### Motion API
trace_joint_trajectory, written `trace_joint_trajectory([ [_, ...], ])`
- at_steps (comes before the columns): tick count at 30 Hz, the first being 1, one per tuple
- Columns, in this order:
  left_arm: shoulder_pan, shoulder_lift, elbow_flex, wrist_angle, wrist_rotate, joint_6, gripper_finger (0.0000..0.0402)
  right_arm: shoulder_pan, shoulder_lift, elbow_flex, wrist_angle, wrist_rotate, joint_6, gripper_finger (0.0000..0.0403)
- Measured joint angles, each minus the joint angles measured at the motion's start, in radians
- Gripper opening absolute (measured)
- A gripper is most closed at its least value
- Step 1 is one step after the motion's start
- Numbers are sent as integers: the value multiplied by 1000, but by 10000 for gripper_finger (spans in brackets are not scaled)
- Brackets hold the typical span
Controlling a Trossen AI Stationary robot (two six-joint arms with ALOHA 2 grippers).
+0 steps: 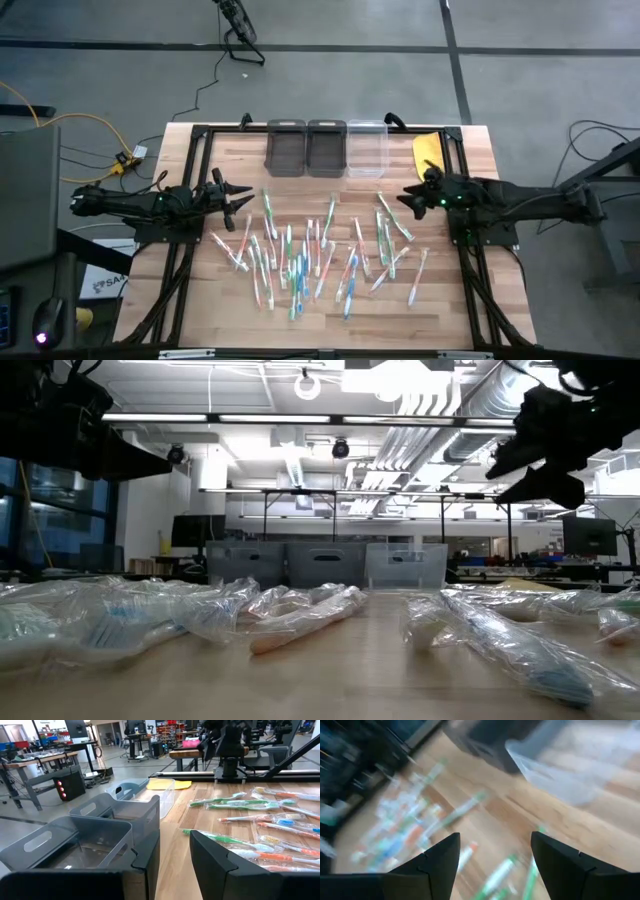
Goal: Pick & Place Toothbrushes
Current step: Put the green toothbrush into the transparent bin
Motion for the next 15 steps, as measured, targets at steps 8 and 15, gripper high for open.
trace_joint_trajectory([
  [8,0,0,0,0,0,0,101,80,219,52,-47,160,29,238],
  [15,0,0,0,0,0,0,101,251,386,53,26,428,101,238],
])
